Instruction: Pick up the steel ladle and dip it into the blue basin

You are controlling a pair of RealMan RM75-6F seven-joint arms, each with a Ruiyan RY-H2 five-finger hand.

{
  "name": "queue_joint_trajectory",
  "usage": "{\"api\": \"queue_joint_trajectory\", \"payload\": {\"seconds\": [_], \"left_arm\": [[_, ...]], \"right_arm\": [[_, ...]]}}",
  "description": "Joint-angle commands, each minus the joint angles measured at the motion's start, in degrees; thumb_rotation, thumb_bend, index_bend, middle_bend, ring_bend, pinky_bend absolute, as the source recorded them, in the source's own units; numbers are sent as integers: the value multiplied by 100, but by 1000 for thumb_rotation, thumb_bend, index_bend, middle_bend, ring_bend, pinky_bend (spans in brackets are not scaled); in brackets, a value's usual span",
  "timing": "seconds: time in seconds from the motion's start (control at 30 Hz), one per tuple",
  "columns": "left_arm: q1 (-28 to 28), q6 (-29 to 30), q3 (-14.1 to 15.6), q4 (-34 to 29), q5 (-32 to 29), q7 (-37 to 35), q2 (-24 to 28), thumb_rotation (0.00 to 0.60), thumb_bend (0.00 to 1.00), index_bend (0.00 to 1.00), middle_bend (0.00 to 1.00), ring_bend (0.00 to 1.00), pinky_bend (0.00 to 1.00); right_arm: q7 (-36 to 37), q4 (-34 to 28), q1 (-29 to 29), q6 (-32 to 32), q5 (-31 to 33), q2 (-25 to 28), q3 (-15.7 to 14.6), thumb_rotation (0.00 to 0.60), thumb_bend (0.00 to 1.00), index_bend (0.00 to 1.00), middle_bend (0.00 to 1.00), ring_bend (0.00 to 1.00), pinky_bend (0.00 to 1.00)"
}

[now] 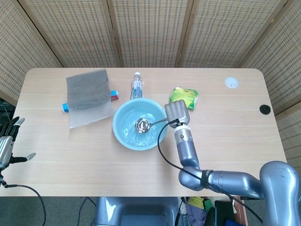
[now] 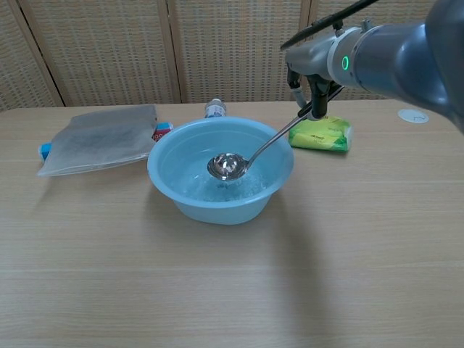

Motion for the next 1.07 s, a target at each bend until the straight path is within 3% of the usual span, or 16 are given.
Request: {"api": "queue_joint_trajectory", "payload": {"seconds": [0.03, 1.07], "left_arm": [[0, -2, 1, 2, 2, -7, 4, 600, 0, 0, 0, 0, 0], [-21, -63, 3, 14, -18, -103, 48, 600, 0, 0, 0, 0, 0]], "right_arm": [[61, -116, 50, 64, 123, 102, 77, 600, 934, 805, 1000, 921, 1000], [-58, -844, 701, 768, 963, 674, 212, 600, 934, 805, 1000, 921, 1000]]}}
